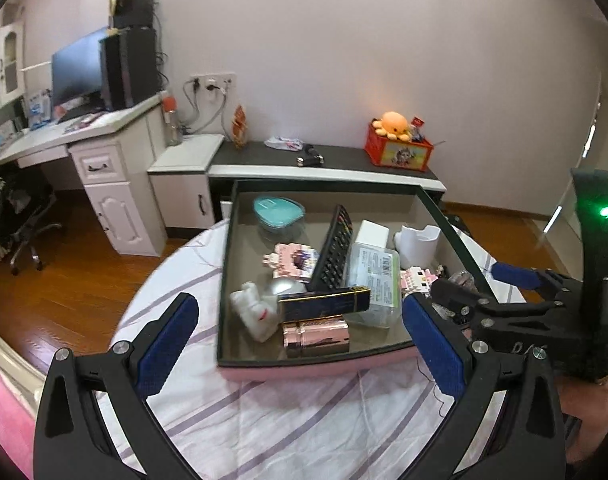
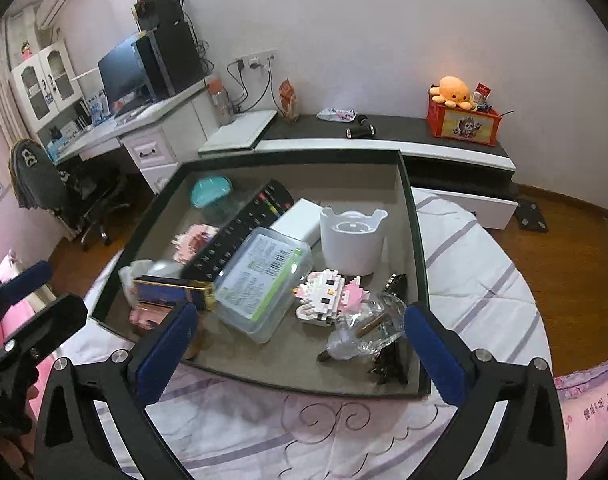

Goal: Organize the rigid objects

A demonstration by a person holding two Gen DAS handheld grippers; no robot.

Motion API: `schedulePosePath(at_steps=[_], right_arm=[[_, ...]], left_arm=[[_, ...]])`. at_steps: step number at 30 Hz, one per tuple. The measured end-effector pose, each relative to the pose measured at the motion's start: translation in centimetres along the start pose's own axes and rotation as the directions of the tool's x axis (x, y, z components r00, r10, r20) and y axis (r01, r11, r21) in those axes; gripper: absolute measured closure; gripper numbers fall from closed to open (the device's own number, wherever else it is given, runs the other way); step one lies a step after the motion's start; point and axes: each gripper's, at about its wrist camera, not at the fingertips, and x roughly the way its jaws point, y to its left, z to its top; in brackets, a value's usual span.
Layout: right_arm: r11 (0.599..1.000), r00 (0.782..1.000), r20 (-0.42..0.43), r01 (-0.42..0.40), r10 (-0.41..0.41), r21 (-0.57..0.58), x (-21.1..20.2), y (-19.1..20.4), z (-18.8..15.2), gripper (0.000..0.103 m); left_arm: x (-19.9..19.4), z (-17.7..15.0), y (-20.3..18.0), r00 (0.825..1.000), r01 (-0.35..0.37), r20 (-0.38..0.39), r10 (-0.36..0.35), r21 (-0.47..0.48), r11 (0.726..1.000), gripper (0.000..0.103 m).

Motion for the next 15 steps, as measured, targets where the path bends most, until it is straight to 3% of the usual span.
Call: schedulePosePath(at_steps=[8, 15], right_arm=[[0.999, 0.997, 0.066, 0.031, -0.029, -0.03, -5.6, 2.2, 0.0, 0.0], [0.996, 0.981, 0.191, 0.059, -0.045, -0.07, -14.5, 4.9, -2.2, 0.0]], left_arm=[[-5.6, -0.4, 0.6, 0.996, -0.059, 0.063, 0.06, -0.028, 0.998, 0.0], [-12.8, -1.3, 0.9, 0.981, -0.1, 0.163, 0.104, -0.038, 0.994, 0.0]])
